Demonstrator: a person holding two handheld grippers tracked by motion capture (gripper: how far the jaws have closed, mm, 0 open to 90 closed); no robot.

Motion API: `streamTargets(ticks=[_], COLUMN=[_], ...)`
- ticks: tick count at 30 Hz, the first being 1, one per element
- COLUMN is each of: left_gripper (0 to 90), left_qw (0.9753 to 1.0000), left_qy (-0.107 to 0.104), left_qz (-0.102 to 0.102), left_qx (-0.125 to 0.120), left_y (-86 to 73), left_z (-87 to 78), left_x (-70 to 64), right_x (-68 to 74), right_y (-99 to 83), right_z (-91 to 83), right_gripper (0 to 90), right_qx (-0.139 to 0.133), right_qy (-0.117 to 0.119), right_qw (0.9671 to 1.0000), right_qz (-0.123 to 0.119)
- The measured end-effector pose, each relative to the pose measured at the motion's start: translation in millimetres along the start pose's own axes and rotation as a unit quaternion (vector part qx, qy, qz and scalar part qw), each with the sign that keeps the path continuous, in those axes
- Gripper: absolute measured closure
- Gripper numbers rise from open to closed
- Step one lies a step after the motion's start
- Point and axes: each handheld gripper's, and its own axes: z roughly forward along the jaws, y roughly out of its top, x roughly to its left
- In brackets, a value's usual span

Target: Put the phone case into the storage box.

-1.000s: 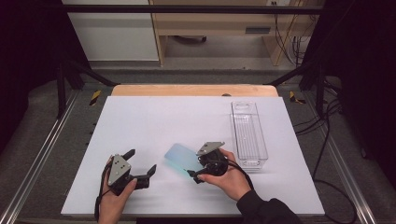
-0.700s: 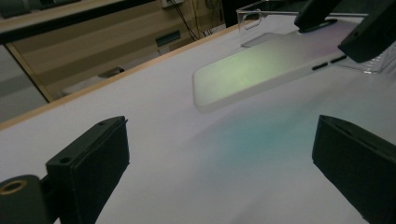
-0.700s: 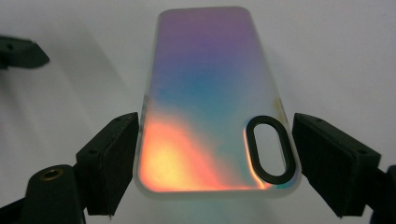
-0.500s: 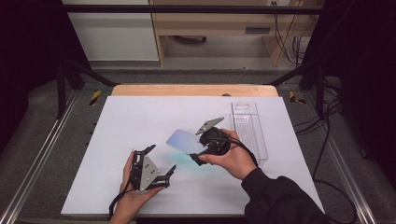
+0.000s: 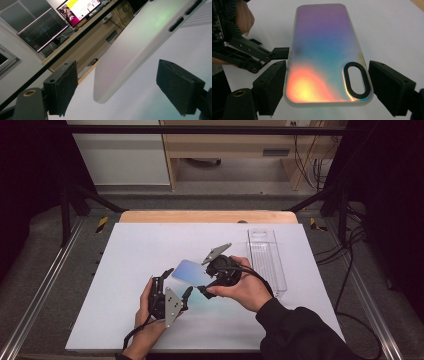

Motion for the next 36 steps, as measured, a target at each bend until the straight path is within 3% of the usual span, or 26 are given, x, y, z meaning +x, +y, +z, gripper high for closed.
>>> streamTargets(ticks=[11, 26, 36], left_gripper=[19.8, 36.5, 45.9], left_qw=[0.9999, 0.9991, 0.9989], left_qy=[-0.007, -0.007, -0.003], left_qz=[0.014, 0.041, 0.045], left_qx=[-0.003, -0.010, -0.011], left_y=[0.5, -0.6, -0.9], left_z=[0.0, -4.4, -6.4], left_x=[-2.8, -4.5, -3.4], right_x=[2.0, 10.6, 12.0], right_y=[3.2, 6.3, 5.9], right_z=[3.9, 8.7, 9.1], right_gripper=[17.9, 17.9, 17.8], right_qx=[0.004, 0.007, 0.004], right_qy=[0.005, 0.027, 0.038], right_qw=[1.0000, 0.9995, 0.9991], right_qz=[-0.006, -0.017, -0.017])
